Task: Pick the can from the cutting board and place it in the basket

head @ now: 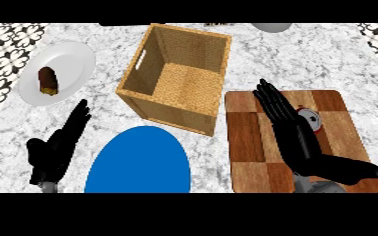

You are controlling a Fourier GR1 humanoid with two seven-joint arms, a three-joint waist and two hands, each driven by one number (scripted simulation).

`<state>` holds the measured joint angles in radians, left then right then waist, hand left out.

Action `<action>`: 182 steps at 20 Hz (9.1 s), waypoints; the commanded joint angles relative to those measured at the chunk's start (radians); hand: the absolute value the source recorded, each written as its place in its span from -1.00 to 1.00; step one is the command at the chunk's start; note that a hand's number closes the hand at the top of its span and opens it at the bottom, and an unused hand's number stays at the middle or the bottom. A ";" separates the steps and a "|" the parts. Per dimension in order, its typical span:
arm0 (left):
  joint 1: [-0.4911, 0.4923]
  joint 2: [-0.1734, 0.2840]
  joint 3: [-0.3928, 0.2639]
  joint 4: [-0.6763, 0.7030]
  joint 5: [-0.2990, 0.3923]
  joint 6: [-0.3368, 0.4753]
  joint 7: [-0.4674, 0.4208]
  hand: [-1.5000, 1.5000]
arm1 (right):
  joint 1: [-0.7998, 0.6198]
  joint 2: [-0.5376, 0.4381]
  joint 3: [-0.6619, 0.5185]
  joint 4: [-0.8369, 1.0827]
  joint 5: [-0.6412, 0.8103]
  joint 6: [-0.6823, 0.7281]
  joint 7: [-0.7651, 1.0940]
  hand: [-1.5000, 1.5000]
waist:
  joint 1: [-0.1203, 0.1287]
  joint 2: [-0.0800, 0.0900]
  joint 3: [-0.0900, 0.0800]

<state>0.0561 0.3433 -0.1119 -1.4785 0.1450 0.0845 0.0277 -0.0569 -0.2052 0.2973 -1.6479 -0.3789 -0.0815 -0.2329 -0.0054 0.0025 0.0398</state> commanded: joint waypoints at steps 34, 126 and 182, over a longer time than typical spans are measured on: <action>-0.241 0.090 0.037 -0.055 -0.128 -0.020 -0.049 0.00 | -0.862 -0.573 0.190 0.060 0.199 0.664 1.178 -1.00 | 0.002 -0.009 -0.044; -0.261 -0.081 0.224 -0.097 -0.305 -0.214 -0.032 0.00 | -0.238 -0.227 -0.167 0.499 1.360 0.264 0.506 1.00 | 0.012 0.000 -0.039; -0.252 -0.112 0.220 -0.057 -0.335 -0.224 -0.079 0.00 | -1.324 0.127 -0.161 0.662 1.032 0.452 1.104 1.00 | 0.021 0.002 -0.041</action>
<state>-0.2040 0.2489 0.1274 -1.5514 -0.1752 -0.1448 -0.0263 -1.3578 -0.0523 0.1003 -1.0786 0.6004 0.3471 0.8990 0.0135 0.0016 -0.0012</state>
